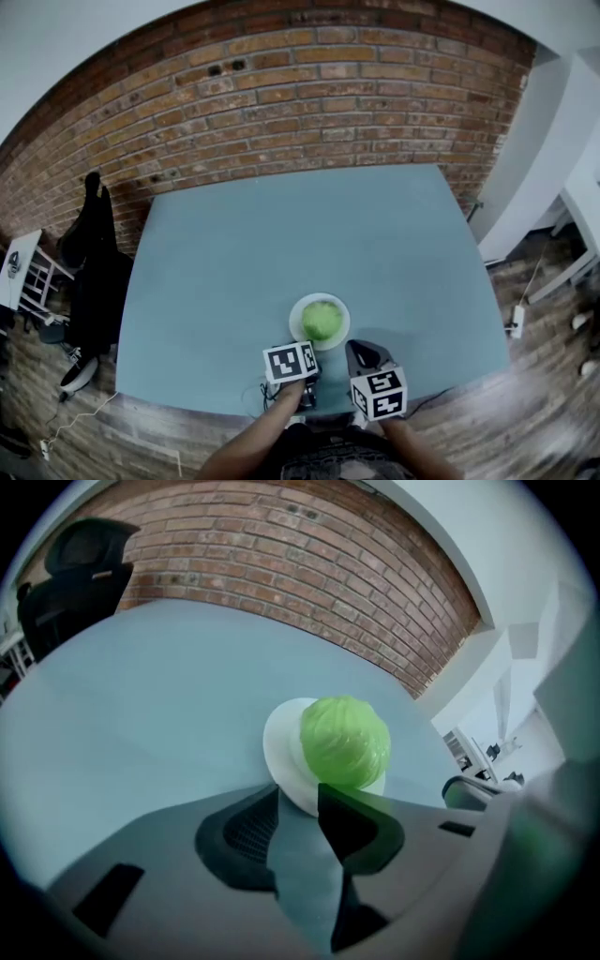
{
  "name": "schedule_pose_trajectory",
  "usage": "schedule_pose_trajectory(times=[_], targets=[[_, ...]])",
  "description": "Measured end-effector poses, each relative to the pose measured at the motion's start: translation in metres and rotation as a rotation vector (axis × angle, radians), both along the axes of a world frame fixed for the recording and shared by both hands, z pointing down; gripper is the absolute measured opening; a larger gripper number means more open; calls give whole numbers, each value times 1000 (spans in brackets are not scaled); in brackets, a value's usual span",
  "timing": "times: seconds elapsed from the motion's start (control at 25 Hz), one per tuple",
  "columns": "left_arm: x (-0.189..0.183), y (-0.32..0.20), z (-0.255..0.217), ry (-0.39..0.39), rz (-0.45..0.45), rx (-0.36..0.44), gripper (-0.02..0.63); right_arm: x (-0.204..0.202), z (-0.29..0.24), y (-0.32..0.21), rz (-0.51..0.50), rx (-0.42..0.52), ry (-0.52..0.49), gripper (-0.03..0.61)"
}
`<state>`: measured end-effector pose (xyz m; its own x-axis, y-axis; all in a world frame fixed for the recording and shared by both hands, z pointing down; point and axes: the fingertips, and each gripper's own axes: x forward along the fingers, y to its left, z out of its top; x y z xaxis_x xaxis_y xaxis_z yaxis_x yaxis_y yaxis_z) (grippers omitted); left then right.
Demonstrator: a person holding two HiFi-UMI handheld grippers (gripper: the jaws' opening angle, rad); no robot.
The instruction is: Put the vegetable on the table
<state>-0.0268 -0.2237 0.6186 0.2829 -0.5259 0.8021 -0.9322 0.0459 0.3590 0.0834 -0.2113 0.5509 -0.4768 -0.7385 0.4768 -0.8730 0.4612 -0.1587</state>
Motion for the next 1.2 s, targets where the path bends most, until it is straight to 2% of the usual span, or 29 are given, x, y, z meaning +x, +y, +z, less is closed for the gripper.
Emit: schedule_pose_trajectory(times=[0.08, 0.2, 0.36, 0.44, 0.6, 0.8, 0.88, 1.04, 1.2], targets=[[0, 0, -6, -31, 20, 39, 119, 1, 2, 2, 1, -6, -1, 8], [1, 1, -15, -24, 17, 76, 118, 1, 1, 3, 2, 0, 0, 8], [12, 7, -33, 44, 43, 132, 118, 0, -3, 4, -2, 4, -5, 8], [20, 11, -45, 80, 63, 185, 118, -1, -7, 5, -6, 12, -8, 8], [27, 15, -70, 106, 88, 280, 118, -4, -15, 7, -16, 22, -16, 8], [26, 20, -90, 79, 137, 356, 115, -11, -28, 8, -28, 45, -28, 8], [23, 21, -98, 58, 144, 390, 70, -15, -34, 9, -37, 56, -34, 9], [20, 25, -112, 51, 151, 445, 31, -24, -43, 10, -52, 76, -45, 8], [23, 32, -121, 48, 172, 481, 18, -31, -52, 12, -65, 87, -54, 8]])
